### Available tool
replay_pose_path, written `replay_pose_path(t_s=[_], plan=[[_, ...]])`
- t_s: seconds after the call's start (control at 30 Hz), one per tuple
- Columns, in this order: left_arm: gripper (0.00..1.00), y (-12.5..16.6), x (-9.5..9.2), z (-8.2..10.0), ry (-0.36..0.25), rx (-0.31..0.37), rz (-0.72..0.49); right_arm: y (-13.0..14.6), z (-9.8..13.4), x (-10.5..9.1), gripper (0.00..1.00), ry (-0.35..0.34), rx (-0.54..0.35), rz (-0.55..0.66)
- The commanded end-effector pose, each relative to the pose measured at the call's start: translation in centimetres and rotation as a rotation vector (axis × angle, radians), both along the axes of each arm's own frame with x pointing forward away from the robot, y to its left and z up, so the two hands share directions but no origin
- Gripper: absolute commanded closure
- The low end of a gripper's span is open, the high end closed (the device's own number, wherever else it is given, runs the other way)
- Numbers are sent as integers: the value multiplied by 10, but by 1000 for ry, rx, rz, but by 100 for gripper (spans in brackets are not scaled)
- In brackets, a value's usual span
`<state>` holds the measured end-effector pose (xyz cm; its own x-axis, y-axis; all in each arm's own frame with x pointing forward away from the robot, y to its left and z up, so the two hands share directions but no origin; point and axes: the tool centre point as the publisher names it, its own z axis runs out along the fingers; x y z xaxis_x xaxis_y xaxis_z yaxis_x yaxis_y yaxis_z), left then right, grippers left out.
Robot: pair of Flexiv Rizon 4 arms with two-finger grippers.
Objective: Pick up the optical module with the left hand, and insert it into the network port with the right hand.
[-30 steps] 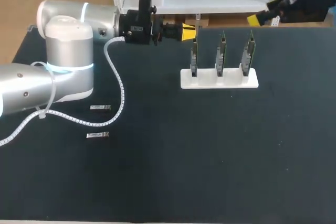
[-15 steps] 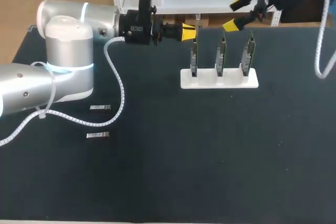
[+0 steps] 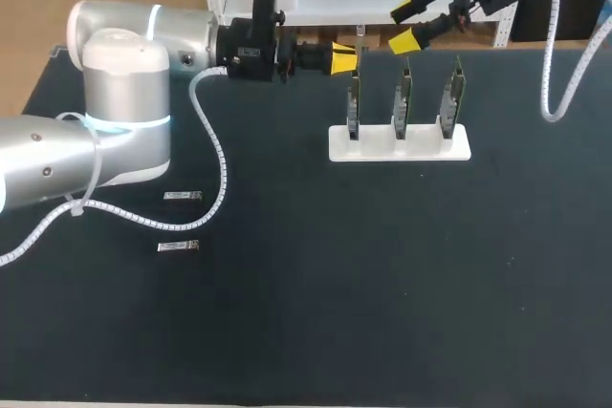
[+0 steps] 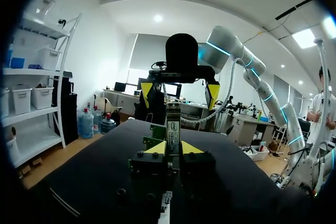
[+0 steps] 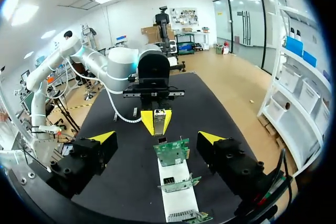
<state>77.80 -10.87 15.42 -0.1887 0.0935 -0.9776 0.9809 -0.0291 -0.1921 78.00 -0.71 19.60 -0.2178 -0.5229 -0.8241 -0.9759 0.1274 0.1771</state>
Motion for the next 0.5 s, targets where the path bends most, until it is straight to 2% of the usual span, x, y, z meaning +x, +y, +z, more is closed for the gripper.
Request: replay_pose_path(t_s=[0.03,0.23,0.5], plan=[[100,0,-2,0,-2,0,6,4,-3,4,0,-20,14,-51],[100,0,-2,0,-2,0,6,9,-3,5,0,-65,17,-132],[100,0,-2,0,-2,0,6,17,-5,6,0,-21,40,-69]])
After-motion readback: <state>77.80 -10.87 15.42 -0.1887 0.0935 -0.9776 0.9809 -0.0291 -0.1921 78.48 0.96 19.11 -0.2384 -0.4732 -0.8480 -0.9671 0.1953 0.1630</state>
